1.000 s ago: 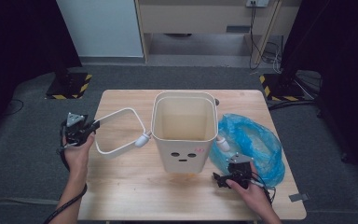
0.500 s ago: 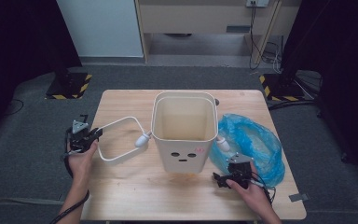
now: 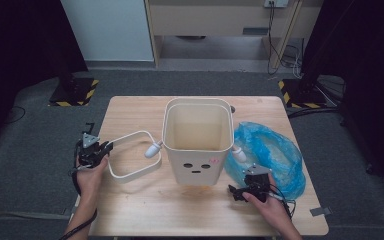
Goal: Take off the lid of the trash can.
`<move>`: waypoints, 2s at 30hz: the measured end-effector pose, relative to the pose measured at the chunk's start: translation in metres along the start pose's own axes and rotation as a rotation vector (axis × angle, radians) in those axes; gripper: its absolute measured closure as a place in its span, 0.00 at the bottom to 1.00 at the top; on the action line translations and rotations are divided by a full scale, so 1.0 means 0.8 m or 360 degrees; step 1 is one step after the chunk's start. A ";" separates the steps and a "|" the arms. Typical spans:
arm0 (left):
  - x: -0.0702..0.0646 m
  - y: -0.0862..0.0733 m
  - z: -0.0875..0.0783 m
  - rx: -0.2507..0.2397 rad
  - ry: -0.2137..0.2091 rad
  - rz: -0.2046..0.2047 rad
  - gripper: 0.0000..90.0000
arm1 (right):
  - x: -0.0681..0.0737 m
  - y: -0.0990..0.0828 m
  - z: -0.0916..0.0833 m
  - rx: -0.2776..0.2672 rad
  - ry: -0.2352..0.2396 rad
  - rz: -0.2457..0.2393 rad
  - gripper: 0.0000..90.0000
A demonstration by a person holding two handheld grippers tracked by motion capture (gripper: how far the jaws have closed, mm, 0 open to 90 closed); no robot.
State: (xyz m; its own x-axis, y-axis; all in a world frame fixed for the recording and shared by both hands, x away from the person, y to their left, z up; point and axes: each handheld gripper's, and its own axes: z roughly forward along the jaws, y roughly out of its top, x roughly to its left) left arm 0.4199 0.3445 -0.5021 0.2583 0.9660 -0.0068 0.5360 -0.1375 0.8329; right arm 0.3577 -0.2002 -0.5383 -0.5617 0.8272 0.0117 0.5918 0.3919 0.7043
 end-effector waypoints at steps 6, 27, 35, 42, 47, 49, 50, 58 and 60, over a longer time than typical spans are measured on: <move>-0.004 -0.007 0.005 0.0041 0.0003 0.0025 0.85 | 0.000 0.000 0.000 0.0000 0.0000 -0.0001 0.00; -0.009 -0.024 0.004 0.0199 -0.0045 0.0126 0.87 | 0.000 0.000 0.000 0.0000 0.0004 -0.0002 0.00; -0.007 -0.024 0.003 0.0212 -0.0055 0.0106 0.86 | 0.000 0.000 0.000 -0.0002 0.0004 -0.0007 0.00; -0.008 -0.017 -0.012 0.0168 0.0004 0.0039 0.50 | 0.000 0.000 0.000 -0.0001 0.0005 -0.0009 0.00; -0.016 -0.008 -0.022 0.0147 -0.0015 -0.0003 0.33 | 0.000 -0.001 -0.001 0.0000 0.0008 -0.0010 0.00; -0.022 -0.005 -0.025 0.0139 -0.0028 -0.0014 0.29 | -0.001 -0.001 -0.001 -0.0001 0.0011 -0.0017 0.01; -0.025 -0.004 -0.026 0.0140 -0.0033 -0.0020 0.27 | 0.000 -0.001 -0.001 0.0000 0.0014 -0.0010 0.01; -0.049 -0.001 -0.029 0.0142 -0.0060 -0.0039 0.15 | 0.001 0.004 -0.016 -0.0018 0.0061 0.0007 0.04; -0.054 0.001 -0.026 0.0149 -0.0069 -0.0022 0.15 | -0.001 0.010 -0.029 -0.0058 0.0082 -0.0020 0.04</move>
State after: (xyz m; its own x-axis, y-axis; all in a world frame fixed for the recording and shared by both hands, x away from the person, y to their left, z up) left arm 0.3924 0.3074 -0.4897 0.2839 0.9578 -0.0437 0.6122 -0.1460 0.7771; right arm 0.3497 -0.2073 -0.5162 -0.5985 0.8002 0.0382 0.5634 0.3865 0.7302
